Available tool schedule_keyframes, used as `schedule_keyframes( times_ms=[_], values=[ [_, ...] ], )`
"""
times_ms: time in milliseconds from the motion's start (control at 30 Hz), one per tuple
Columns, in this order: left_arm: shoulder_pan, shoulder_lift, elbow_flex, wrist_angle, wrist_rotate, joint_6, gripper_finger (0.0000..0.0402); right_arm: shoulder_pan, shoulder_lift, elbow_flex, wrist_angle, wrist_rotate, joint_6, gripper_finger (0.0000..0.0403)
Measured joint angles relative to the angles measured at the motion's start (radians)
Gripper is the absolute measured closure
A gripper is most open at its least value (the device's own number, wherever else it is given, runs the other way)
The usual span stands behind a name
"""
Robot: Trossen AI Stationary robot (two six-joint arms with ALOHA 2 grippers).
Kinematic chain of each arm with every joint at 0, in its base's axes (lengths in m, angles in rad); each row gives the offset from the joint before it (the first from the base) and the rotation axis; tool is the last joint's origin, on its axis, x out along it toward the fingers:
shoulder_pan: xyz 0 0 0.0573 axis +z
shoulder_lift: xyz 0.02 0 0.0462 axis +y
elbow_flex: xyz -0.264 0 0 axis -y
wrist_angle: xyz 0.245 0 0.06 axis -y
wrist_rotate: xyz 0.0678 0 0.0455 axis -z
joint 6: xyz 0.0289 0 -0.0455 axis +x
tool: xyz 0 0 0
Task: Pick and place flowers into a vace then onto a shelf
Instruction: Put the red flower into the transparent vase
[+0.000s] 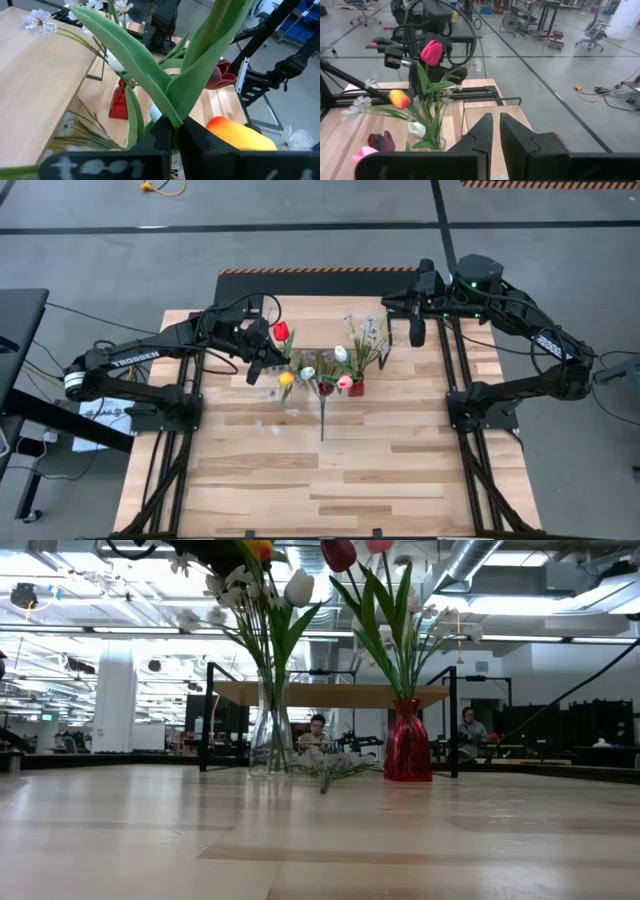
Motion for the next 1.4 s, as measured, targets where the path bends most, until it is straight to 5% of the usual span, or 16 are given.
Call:
schedule_keyframes(
  times_ms=[1067, 1400],
  values=[
    [0.007, -0.041, 0.003, 0.047, 0.044, 0.005, 0.0296, 0.0, 0.0, 0.0, -0.001, 0.019, -0.001, 0.0376],
    [0.007, -0.048, 0.003, 0.05, 0.038, -0.011, 0.0296, 0.0, 0.0, 0.0, -0.002, 0.018, 0.008, 0.0376]
  ],
)
